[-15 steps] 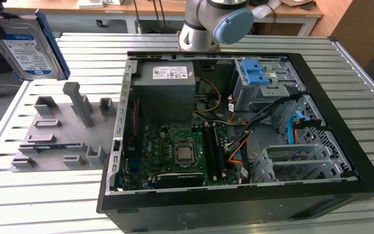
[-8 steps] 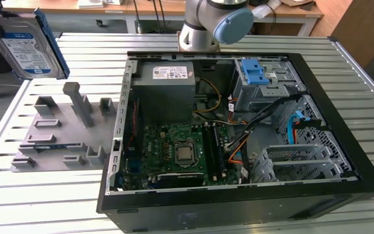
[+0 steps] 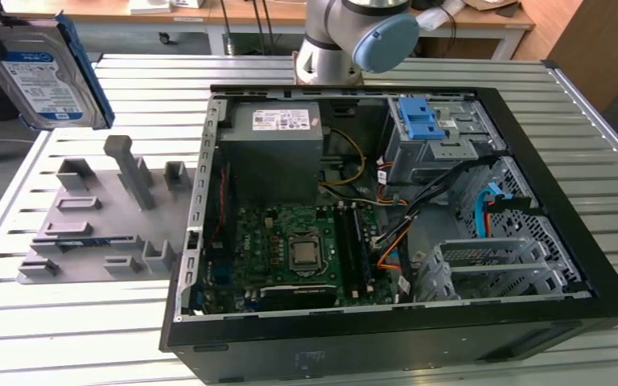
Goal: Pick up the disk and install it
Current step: 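Pick up the disk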
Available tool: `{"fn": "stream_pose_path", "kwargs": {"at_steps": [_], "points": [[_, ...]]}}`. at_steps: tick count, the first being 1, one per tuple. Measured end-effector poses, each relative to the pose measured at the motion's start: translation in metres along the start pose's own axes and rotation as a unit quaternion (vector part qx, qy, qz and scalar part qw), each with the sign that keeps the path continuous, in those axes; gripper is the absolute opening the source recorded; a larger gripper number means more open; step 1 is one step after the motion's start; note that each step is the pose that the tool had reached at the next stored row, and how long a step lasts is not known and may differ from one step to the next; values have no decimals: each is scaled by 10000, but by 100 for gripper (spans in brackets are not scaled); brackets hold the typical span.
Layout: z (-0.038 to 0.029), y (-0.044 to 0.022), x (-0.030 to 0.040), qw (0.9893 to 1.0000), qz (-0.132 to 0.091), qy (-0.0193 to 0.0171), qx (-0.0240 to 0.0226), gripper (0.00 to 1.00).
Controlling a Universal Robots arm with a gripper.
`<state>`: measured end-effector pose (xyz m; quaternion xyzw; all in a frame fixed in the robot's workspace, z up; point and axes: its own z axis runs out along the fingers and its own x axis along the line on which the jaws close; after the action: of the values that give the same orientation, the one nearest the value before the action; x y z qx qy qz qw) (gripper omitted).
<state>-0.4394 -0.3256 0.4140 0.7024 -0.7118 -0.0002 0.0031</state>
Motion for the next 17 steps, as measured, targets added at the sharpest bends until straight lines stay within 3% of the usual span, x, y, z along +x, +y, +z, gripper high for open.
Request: {"fn": "stream_pose_path", "kwargs": {"at_steps": [17], "points": [[-43,0,0,10000,0,0,0,36]]}}
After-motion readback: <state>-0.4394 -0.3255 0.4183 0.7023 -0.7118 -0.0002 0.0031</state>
